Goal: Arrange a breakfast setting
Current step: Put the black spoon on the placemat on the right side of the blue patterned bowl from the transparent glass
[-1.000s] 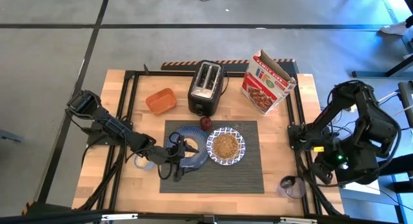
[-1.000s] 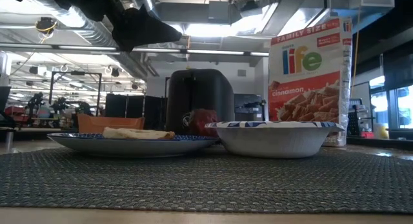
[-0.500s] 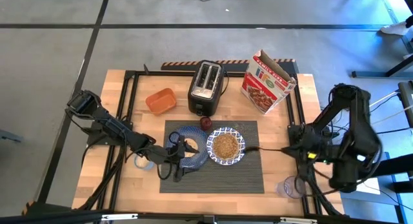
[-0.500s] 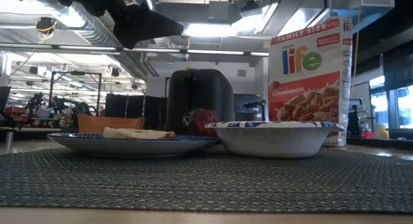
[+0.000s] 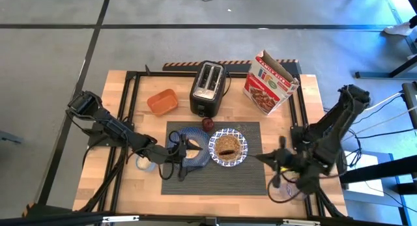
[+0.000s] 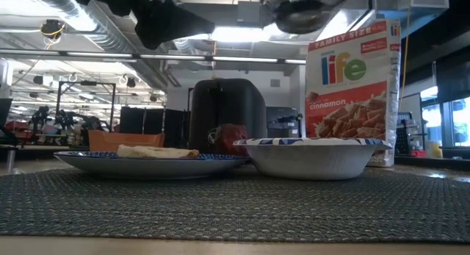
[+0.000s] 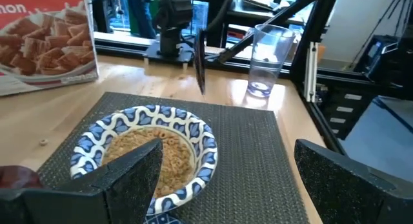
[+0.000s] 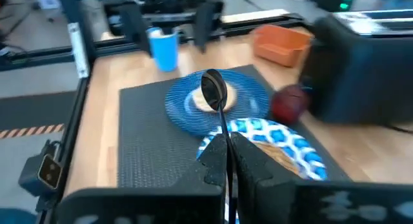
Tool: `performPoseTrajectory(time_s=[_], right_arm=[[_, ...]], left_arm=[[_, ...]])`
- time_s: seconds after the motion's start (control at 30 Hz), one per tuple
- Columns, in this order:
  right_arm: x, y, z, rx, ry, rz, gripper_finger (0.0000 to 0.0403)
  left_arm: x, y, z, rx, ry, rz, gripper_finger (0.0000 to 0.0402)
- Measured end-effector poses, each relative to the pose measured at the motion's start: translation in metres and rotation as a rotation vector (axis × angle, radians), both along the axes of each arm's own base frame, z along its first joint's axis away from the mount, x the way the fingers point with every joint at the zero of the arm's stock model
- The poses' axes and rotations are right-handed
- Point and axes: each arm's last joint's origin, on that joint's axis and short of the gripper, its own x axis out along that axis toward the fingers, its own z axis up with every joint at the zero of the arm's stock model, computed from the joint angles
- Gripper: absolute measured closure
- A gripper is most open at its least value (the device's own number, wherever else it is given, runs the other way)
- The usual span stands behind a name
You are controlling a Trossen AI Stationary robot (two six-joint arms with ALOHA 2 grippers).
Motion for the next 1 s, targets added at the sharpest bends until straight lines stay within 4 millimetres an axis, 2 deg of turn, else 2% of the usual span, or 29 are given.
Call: performPoseTrajectory(time_s=[0.17, 0.37, 0.67, 1.0], right_arm=[[0.028, -0.009, -0.024, -0.014, -0.062, 0.103, 0.0403], [0.05, -0.029, -0.029, -0.026, -0.308, 0.218, 0.0403], [0.054, -0.063, -0.044, -0.018, -0.55, 0.247, 0.0403], [0.062, -0.065, -0.044, -0.08, -0.661, 0.291, 0.0403]], left_arm=[[0.0, 0.0, 0.0, 0.022, 0.002, -0.003, 0.0058], [0.0, 0.0, 0.0, 0.041, -0.001, -0.004, 0.0058], [-0.001, -0.007, 0.018, 0.139, -0.165, -0.045, 0.0058], [0.0, 0.0, 0.035, 0.184, -0.297, 0.127, 0.0062]])
